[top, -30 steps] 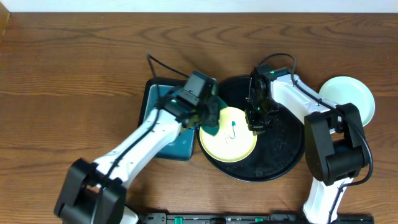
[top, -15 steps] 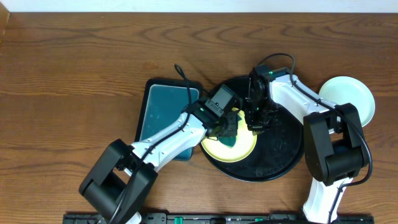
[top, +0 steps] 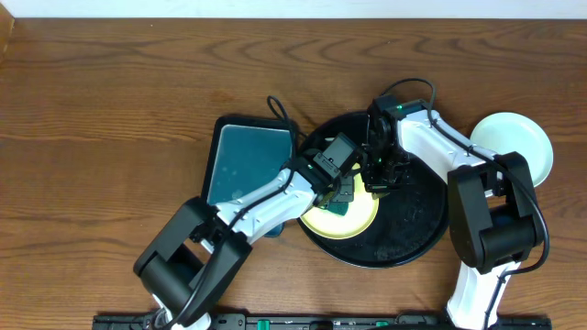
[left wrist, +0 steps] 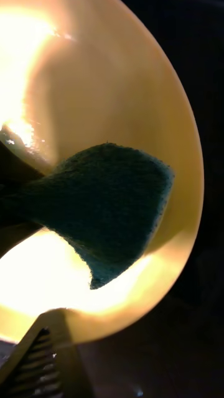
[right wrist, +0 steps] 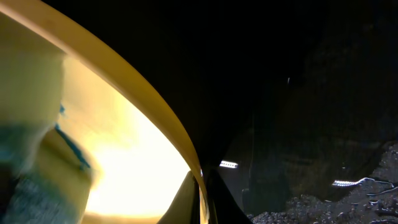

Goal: Clean dirty plates on tray and stack at the side
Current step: 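Carry the sponge with the left gripper onto the yellow plate, then scrub the yellow plate with the sponge while right gripper holds rim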

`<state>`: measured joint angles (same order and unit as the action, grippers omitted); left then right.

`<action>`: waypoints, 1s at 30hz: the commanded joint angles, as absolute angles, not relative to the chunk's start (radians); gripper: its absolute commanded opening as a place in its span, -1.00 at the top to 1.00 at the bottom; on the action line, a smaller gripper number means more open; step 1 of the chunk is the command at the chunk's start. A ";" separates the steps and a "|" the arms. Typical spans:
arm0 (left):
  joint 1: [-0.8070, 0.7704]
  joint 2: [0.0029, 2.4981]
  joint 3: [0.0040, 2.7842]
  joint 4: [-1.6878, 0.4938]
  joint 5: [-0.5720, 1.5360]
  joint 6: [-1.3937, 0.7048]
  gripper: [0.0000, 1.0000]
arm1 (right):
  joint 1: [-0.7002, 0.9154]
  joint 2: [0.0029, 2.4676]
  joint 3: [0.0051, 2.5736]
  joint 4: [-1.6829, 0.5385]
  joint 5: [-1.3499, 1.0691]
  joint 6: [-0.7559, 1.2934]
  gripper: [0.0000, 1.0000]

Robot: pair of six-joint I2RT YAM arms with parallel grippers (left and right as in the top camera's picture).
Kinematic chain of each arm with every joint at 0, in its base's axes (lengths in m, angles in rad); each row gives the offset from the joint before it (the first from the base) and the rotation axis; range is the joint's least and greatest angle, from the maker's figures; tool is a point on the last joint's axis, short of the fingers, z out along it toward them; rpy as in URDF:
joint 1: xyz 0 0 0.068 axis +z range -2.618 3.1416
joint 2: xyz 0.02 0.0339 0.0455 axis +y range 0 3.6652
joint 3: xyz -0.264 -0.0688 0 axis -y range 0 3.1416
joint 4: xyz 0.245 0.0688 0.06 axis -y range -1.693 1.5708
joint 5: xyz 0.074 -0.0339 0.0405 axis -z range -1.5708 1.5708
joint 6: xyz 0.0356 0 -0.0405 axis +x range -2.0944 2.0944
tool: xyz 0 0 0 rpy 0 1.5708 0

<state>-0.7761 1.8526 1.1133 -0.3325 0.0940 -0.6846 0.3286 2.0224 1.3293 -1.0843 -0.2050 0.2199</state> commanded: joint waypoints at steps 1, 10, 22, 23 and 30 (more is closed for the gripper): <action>-0.779 1.879 1.128 -0.329 0.063 -0.694 0.85 | 0.349 2.033 1.325 -1.073 -0.236 0.232 0.94; -0.773 1.888 1.128 -0.500 -0.094 -0.694 0.85 | 0.349 2.033 1.325 -1.073 -0.236 0.231 0.94; -0.762 1.848 1.136 -0.383 0.102 -0.573 0.85 | 0.349 2.033 1.325 -1.073 -0.236 0.231 0.94; -0.762 1.847 1.136 -0.365 0.114 -0.573 0.85 | 0.349 2.033 1.325 -1.073 -0.236 0.231 0.94; -0.765 1.850 1.135 -0.307 0.132 -0.628 0.85 | 0.349 2.033 1.325 -1.074 -0.236 0.232 0.94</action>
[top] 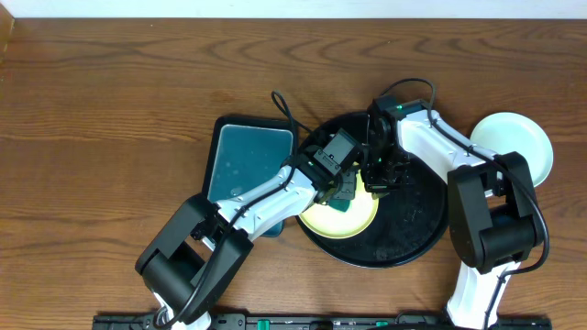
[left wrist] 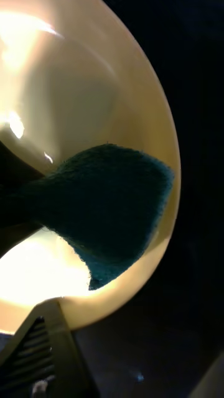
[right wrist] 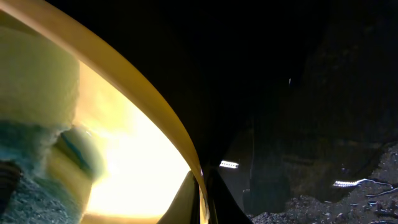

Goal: Clean dirty plates on tray and stack at the side
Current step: 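Scrub the yellow plate with the sponge while right gripper holds rim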

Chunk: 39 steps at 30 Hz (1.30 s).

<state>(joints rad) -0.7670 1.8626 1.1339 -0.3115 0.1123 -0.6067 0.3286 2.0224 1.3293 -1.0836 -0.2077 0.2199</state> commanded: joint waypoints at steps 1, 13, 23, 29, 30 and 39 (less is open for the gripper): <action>-0.768 1.851 1.135 -0.308 0.132 -0.636 0.85 | 0.349 2.033 1.325 -1.074 -0.236 0.232 0.94; -0.836 1.871 1.116 -0.360 0.139 -0.671 0.85 | 0.349 2.033 1.325 -1.076 -0.236 0.231 0.95; -0.822 1.871 1.116 -0.463 0.138 -0.671 0.85 | 0.349 2.033 1.325 -1.078 -0.236 0.231 0.95; -0.805 1.871 1.117 -0.412 0.097 -0.672 0.85 | 0.349 2.033 1.325 -1.078 -0.236 0.231 0.96; -0.803 1.871 1.117 -0.398 0.080 -0.672 0.85 | 0.349 2.033 1.325 -1.078 -0.236 0.231 0.96; -0.767 1.871 1.117 -0.365 0.025 -0.676 0.85 | 0.348 2.033 1.325 -1.081 -0.236 0.231 0.97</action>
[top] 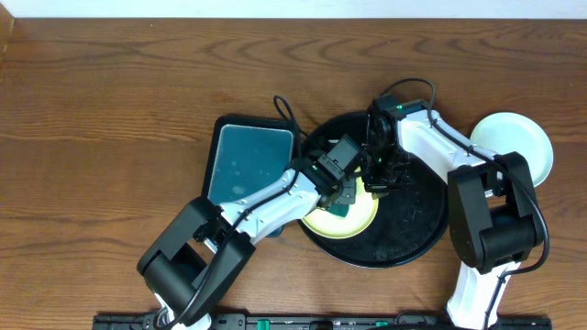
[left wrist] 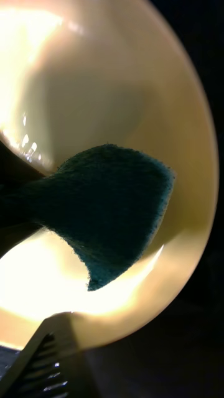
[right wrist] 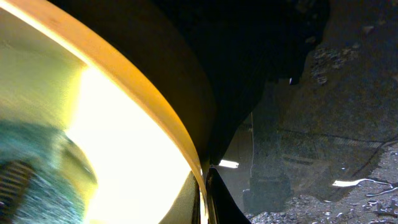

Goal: Clean dirty plates on tray and stack at the side
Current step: 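Scrub the yellow plate with the sponge while right gripper holds rim, then keep wiping the yellow plate surface with the sponge in left gripper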

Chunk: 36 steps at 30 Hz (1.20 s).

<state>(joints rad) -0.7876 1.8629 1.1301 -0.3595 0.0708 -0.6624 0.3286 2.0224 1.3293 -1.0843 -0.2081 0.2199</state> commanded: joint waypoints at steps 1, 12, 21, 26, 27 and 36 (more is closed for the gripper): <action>-0.763 1.871 1.117 -0.370 0.025 -0.676 0.85 | 0.348 2.033 1.325 -1.081 -0.236 0.231 0.97; -0.763 1.871 1.116 -0.458 0.189 -0.708 0.85 | 0.349 2.033 1.325 -1.081 -0.236 0.231 0.97; -0.831 1.871 1.117 -0.477 0.258 -0.662 0.85 | 0.348 2.033 1.325 -1.081 -0.236 0.231 0.96; -0.854 1.871 1.117 -0.470 0.188 -0.644 0.85 | 0.349 2.033 1.325 -1.081 -0.236 0.231 0.96; -0.852 1.871 1.117 -0.468 0.148 -0.644 0.85 | 0.349 2.033 1.325 -1.082 -0.236 0.231 0.97; -0.750 1.871 1.117 -0.390 0.057 -0.673 0.85 | 0.348 2.033 1.325 -1.083 -0.236 0.231 0.97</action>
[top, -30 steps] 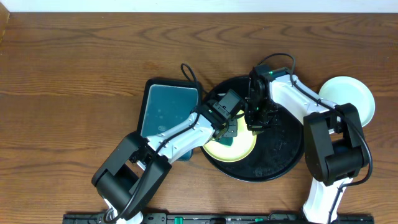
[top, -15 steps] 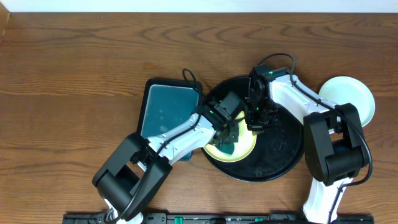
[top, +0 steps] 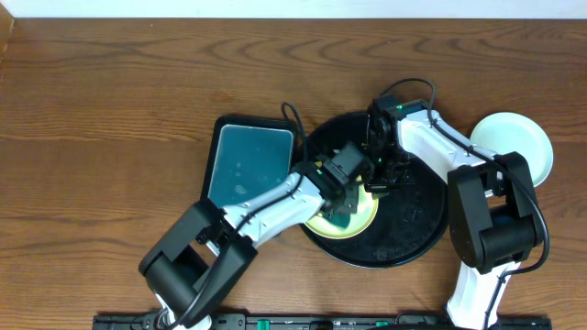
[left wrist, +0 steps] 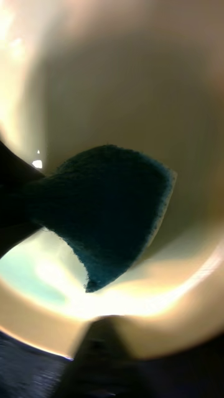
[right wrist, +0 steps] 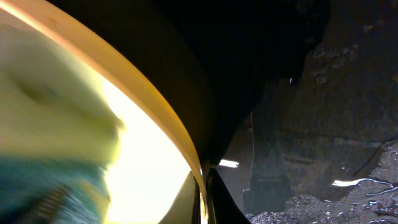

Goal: Clean dirty plates on tray and stack at the side
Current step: 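Keep wiping the yellow plate surface with the sponge in left gripper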

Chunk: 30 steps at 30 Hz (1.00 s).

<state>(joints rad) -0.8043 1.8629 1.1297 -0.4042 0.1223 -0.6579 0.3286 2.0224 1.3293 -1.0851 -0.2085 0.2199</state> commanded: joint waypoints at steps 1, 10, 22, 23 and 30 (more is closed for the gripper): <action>-0.735 1.871 1.117 -0.386 0.059 -0.678 0.85 | 0.348 2.033 1.325 -1.083 -0.236 0.231 0.97; -0.677 1.871 1.117 -0.423 0.078 -0.683 0.85 | 0.348 2.033 1.325 -1.081 -0.236 0.231 0.97; -0.833 1.871 1.117 -0.444 0.158 -0.682 0.85 | 0.349 2.033 1.325 -1.082 -0.236 0.231 0.97; -0.849 1.871 1.117 -0.444 0.158 -0.682 0.85 | 0.349 2.033 1.325 -1.082 -0.236 0.231 0.96; -0.913 1.871 1.117 -0.444 0.144 -0.681 0.85 | 0.348 2.033 1.325 -1.082 -0.236 0.231 0.96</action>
